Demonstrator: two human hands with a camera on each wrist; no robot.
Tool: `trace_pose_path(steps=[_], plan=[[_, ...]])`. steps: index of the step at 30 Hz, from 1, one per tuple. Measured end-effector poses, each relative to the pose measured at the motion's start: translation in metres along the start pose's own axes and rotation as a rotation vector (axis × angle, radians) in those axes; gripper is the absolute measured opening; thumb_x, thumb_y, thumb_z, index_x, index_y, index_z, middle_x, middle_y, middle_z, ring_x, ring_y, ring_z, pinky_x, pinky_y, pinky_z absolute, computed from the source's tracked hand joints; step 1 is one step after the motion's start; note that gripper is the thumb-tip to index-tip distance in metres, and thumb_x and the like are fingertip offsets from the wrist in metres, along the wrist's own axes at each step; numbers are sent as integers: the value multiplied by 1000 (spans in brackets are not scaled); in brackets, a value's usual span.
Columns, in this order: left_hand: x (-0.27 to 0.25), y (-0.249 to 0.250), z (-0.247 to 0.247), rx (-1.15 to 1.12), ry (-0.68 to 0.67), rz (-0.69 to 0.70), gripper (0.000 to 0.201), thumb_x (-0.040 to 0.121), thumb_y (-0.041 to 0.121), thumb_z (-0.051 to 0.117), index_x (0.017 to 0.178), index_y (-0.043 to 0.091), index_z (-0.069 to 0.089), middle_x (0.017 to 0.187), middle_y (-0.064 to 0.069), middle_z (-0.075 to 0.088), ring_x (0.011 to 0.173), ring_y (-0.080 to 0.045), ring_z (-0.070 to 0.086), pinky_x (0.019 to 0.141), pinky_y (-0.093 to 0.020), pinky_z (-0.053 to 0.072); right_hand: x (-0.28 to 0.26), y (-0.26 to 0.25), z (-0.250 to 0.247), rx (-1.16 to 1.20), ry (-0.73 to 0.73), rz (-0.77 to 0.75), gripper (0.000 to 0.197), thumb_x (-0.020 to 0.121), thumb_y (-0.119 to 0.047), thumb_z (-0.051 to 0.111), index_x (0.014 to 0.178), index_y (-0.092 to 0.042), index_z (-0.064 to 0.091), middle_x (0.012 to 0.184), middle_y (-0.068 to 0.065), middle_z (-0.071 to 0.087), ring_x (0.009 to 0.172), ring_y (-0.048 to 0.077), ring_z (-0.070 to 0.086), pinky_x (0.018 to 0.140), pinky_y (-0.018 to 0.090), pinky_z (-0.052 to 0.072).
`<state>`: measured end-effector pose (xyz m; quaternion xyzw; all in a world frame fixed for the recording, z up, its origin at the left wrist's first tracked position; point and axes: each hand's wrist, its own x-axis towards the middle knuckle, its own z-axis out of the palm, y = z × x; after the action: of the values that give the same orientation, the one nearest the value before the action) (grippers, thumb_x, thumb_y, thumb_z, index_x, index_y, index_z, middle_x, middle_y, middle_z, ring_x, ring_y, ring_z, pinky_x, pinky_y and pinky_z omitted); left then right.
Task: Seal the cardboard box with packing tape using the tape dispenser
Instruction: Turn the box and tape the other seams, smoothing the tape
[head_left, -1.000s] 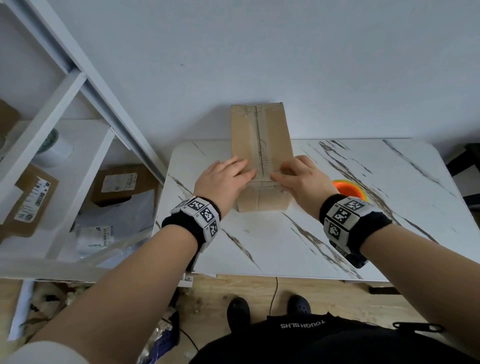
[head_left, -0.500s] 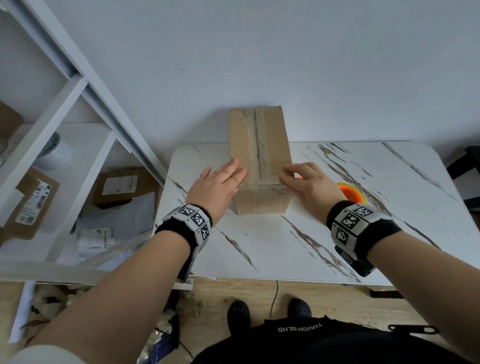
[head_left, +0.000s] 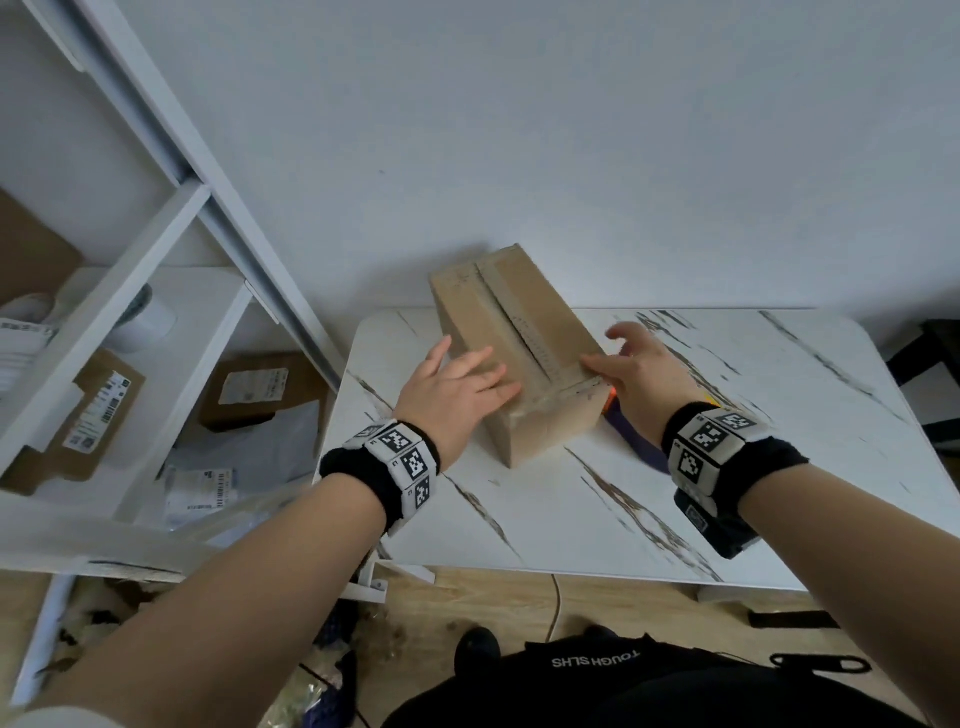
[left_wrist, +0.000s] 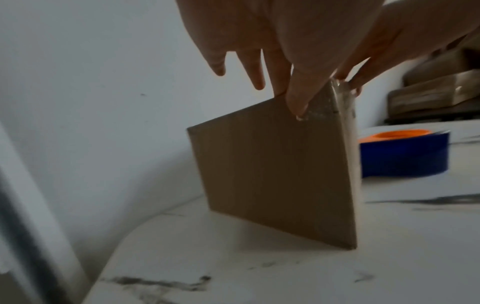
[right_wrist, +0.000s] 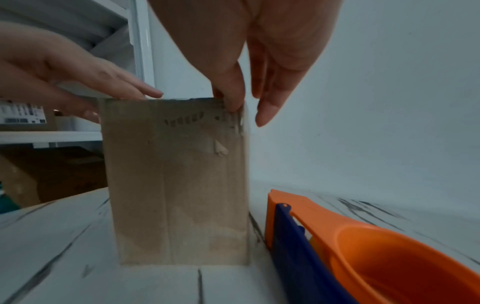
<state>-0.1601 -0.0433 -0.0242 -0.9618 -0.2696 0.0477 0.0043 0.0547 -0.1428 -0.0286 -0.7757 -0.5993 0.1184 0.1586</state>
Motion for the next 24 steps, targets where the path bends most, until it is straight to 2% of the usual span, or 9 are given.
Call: trace_pose_path(steps=[3, 5, 6, 8, 10, 12, 16, 19, 24], plan=[[-1, 16, -6, -48, 28, 27, 47, 98, 17, 33, 141, 34, 31, 149, 13, 35, 146, -11, 8, 118, -44, -8, 1, -15, -1, 86, -14, 167, 31, 92, -15, 49, 118, -8, 64, 113, 16, 56, 104, 32, 55, 88, 34, 46], [0, 22, -8, -105, 31, 33, 47, 96, 14, 33, 140, 32, 36, 147, 12, 40, 145, -10, 11, 118, -42, -7, 1, -30, 0, 102, -50, 218, 45, 85, -45, 54, 110, -8, 61, 105, 13, 54, 101, 30, 54, 88, 34, 45], [0, 22, -9, -148, 40, 25, 48, 95, 12, 34, 139, 31, 38, 145, 12, 43, 145, -9, 13, 118, -40, -6, -1, -38, 1, 77, -112, 239, 64, 77, -60, 57, 116, -10, 56, 112, 14, 49, 108, 30, 50, 93, 36, 43], [-2, 19, -10, -253, 72, -15, 50, 93, 6, 36, 137, 30, 42, 140, 11, 50, 143, -8, 19, 119, -37, -3, -5, -53, 6, -6, -220, 266, 96, 67, -71, 60, 137, -10, 36, 140, 20, 28, 130, 37, 30, 107, 41, 30], [-5, 13, -12, -311, 96, -42, 52, 92, 2, 36, 136, 28, 44, 140, 8, 51, 142, -9, 24, 119, -35, 1, -8, -67, 11, -40, -201, 287, 110, 64, -74, 60, 146, -12, 21, 152, 24, 5, 141, 40, 9, 112, 43, 24], [-9, 7, -12, -294, 143, -67, 50, 94, 3, 36, 136, 28, 44, 145, 8, 44, 141, -11, 25, 119, -35, 4, -5, -75, 17, -69, -157, 316, 111, 63, -77, 57, 146, -14, 20, 154, 26, -1, 143, 41, 2, 111, 44, 27], [-14, -9, -9, -284, 213, -176, 44, 96, 12, 40, 138, 26, 41, 150, 4, 35, 140, -16, 28, 119, -38, 9, 4, -79, 20, -76, -221, 301, 91, 72, -67, 54, 144, -19, 27, 154, 26, -5, 143, 43, -8, 112, 48, 25], [-15, -24, -4, -220, 174, -242, 48, 95, 24, 44, 142, 23, 34, 153, 2, 30, 142, -18, 24, 119, -39, 12, 7, -70, 12, -38, -286, 162, 76, 77, -54, 58, 143, -26, 33, 158, 16, -7, 144, 34, -15, 115, 47, 18], [-17, -41, 7, -120, -13, -296, 81, 83, 57, 52, 146, 20, 18, 158, -2, 14, 146, -22, 8, 120, -45, 7, 14, -56, 0, -71, -305, 13, 62, 81, -30, 62, 140, -30, 42, 160, 6, 4, 147, 22, -4, 116, 40, 18]])
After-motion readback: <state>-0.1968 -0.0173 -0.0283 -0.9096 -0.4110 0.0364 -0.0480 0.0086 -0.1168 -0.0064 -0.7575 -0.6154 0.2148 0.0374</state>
